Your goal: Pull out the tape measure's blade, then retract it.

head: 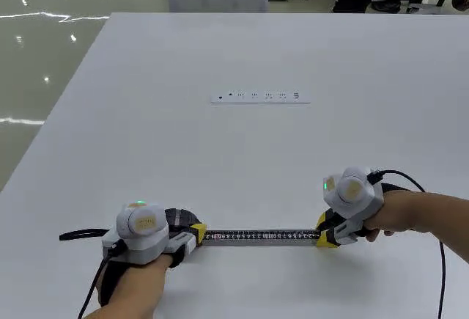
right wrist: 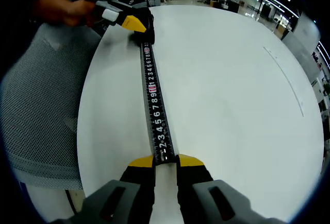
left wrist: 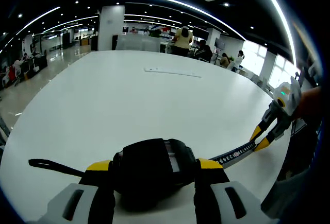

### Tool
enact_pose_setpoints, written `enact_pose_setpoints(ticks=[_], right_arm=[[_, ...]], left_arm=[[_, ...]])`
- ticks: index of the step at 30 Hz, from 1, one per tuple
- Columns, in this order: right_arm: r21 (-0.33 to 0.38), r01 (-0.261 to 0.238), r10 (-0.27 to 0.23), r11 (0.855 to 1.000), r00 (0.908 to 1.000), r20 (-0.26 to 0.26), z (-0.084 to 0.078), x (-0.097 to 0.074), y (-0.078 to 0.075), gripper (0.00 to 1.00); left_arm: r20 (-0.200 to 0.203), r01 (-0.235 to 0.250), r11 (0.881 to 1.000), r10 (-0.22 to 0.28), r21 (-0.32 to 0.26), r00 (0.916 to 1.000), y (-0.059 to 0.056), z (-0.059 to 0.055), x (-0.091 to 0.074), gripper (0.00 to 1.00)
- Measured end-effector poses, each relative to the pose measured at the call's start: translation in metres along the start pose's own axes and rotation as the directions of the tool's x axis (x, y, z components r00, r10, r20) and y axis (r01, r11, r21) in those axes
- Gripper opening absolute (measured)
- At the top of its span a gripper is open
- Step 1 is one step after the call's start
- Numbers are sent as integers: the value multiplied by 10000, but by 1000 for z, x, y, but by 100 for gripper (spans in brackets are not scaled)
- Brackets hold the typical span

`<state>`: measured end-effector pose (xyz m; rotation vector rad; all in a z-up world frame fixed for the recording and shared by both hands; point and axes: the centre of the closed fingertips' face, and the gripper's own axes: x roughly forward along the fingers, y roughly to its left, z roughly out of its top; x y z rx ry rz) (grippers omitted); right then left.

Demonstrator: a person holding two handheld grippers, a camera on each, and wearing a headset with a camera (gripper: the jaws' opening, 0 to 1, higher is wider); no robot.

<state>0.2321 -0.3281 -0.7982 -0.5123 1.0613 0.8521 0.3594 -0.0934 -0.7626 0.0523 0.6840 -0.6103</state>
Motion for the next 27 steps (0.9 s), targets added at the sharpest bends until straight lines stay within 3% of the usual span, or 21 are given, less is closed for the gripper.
enact_pose_setpoints(ticks=[27], right_arm=[[-287,130,-126,9995,9999,115,18,7,-2,14]], left_arm=[[-126,189,9998,-189,-7,9997,0,-1,0,59]])
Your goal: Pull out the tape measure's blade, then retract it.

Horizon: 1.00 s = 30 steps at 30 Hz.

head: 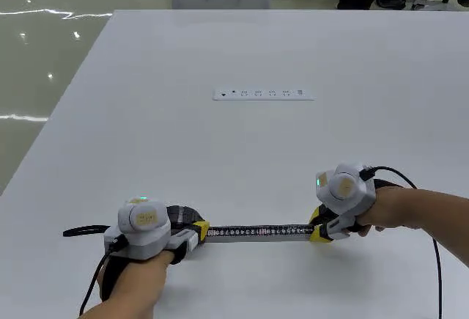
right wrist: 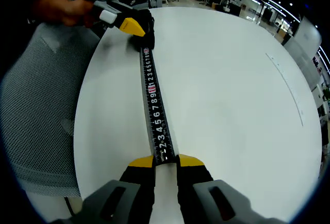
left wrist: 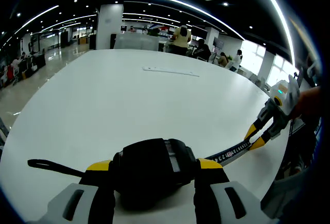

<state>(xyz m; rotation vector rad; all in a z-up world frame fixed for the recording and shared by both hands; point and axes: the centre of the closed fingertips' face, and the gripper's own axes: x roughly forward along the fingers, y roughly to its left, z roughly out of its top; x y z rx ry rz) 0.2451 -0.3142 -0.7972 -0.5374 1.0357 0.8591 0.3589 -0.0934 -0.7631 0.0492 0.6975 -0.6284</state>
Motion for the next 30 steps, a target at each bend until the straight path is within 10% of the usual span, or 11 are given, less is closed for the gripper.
enact_pose_setpoints(ticks=[30], right_arm=[[246,29,-35,9997,9997,235,17,10,3,14]], left_arm=[[-51,90,10000,-90,19,9999,-1,0,0,58]])
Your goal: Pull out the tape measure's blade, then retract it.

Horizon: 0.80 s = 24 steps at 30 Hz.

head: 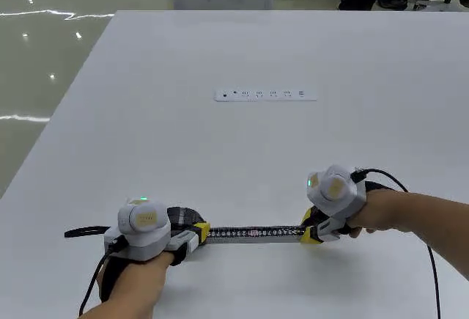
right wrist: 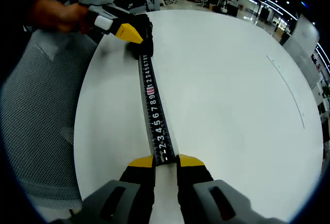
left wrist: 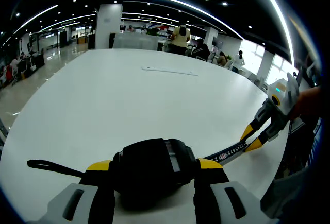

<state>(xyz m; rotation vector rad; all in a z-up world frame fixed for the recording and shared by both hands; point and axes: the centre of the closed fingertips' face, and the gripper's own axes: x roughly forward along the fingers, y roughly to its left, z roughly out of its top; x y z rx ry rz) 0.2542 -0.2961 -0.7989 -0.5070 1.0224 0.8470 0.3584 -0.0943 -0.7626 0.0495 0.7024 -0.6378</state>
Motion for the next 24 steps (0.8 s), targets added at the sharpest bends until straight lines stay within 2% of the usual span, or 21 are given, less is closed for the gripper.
enact_pose_setpoints(ticks=[24], right_arm=[[294,49,-58,9996,9995,320,17,8,3,14]], left_arm=[[-29,50,10000,-50,-50,10000,1,0,0,58]])
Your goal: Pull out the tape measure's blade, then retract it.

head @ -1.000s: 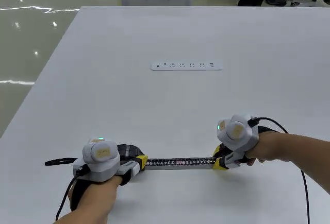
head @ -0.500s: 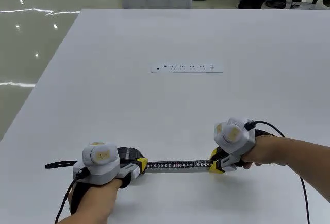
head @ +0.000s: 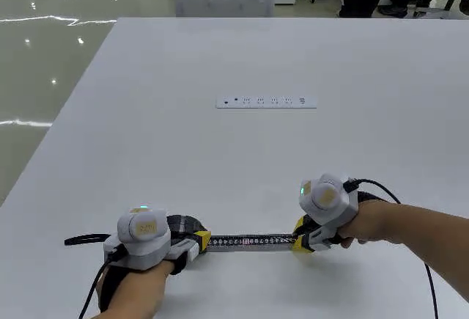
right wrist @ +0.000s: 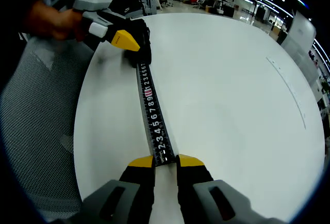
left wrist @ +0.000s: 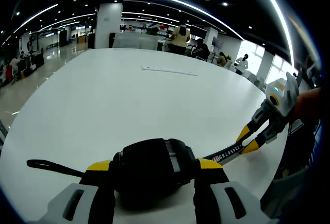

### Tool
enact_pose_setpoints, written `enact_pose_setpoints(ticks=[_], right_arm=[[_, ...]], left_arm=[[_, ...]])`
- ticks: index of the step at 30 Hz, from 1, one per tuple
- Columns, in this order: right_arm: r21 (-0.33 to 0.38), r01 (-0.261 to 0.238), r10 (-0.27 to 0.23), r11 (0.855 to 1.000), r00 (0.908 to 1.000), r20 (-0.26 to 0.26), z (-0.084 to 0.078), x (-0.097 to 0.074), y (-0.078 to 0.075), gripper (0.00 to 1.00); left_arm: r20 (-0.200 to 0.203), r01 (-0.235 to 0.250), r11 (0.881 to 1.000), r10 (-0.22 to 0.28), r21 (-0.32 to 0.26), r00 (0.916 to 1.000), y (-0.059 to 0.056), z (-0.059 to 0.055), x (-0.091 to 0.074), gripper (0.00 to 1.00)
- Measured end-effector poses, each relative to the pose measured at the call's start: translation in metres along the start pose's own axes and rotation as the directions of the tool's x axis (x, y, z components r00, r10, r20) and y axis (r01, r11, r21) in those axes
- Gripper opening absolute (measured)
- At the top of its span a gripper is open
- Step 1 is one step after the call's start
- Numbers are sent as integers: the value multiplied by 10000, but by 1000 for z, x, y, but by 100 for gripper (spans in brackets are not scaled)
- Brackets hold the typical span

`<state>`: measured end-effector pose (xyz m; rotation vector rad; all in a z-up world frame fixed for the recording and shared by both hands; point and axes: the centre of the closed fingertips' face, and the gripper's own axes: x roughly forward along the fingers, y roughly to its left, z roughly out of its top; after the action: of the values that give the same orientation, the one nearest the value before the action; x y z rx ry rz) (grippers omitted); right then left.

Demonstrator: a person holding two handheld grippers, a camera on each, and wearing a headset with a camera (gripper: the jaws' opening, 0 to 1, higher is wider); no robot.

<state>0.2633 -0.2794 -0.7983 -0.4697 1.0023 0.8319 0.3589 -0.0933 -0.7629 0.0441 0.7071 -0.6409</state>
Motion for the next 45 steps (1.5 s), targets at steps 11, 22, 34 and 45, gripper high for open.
enact_pose_setpoints(ticks=[11,22,34,45], right_arm=[[28,-29,28,10000,10000,69,6,4,2,14],[79,-88,88,9999,9999,89,14,8,5,14],[50,-155,154,9999,9997,174,24,13,7,14],[140,-135,131,9998,9996,264,31,17,9,14]], left_arm=[[9,14,10000,-14,-10,10000,-1,0,0,58],[1,10,10000,-10,-14,10000,-1,0,1,59],[2,32,10000,-32,-66,10000,-1,0,0,59],[9,40,10000,-40,-70,10000,-1,0,0,59]])
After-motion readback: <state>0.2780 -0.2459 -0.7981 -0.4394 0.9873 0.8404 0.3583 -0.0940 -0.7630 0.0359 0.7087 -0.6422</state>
